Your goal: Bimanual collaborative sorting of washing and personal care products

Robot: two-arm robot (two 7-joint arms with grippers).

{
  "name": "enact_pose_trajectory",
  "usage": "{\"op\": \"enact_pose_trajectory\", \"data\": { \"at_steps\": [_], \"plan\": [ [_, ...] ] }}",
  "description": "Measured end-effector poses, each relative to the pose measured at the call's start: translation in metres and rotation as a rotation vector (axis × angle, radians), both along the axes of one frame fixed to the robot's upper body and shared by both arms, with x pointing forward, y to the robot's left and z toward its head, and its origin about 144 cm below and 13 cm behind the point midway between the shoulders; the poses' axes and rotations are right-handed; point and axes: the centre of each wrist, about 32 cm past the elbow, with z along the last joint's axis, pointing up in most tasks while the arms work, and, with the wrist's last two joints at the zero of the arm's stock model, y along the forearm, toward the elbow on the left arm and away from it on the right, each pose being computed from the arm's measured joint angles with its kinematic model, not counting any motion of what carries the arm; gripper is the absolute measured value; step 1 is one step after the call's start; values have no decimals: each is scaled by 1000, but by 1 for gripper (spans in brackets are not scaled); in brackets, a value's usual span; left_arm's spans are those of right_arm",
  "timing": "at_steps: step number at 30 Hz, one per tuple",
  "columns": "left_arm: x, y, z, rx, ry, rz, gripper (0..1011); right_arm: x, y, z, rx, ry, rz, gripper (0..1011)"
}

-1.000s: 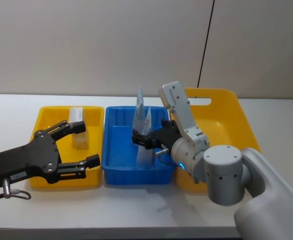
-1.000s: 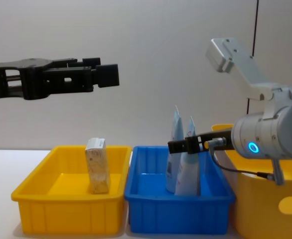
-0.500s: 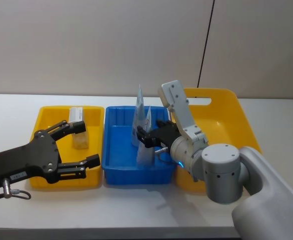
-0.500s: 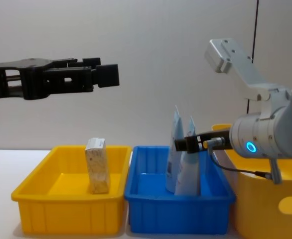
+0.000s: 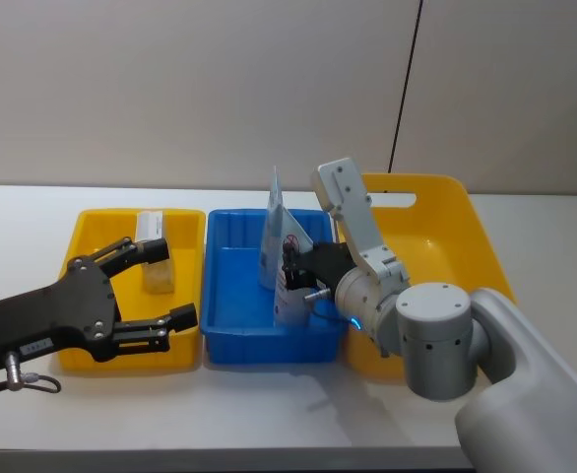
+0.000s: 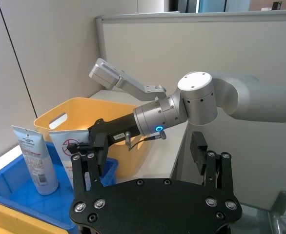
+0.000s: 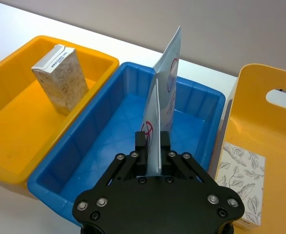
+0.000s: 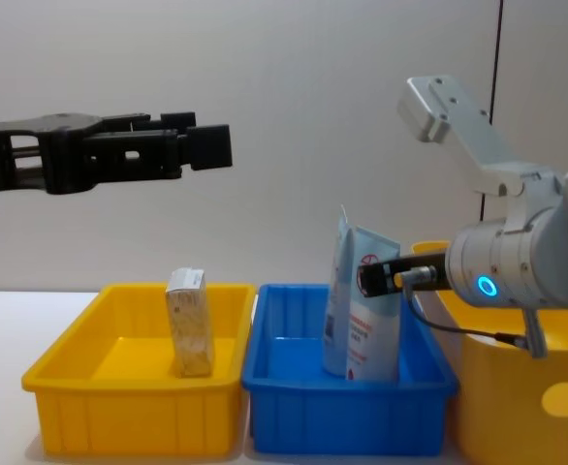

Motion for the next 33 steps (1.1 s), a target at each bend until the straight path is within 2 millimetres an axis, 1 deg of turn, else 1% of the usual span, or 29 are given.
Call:
{"op": "enact_pose_trajectory", "data": {
  "at_steps": [4,9,16,22,30,33],
  "plan": [
    [0,0,0,0,0,0,1001,0,0,0,0,0,0,91],
    [0,0,0,0,0,0,1001,0,0,0,2,-2,-1,62],
    [0,0,0,0,0,0,1001,-2,-3,4,19,-17,0,61],
    [0,0,0,0,0,0,1001,-6,-7,11,58,-38,11,60],
    [0,0,0,0,0,0,1001,-12,-14,26,119,-74,33,60],
    [0,0,0,0,0,0,1002,-14,-17,36,156,-93,42,60]
  ]
}}
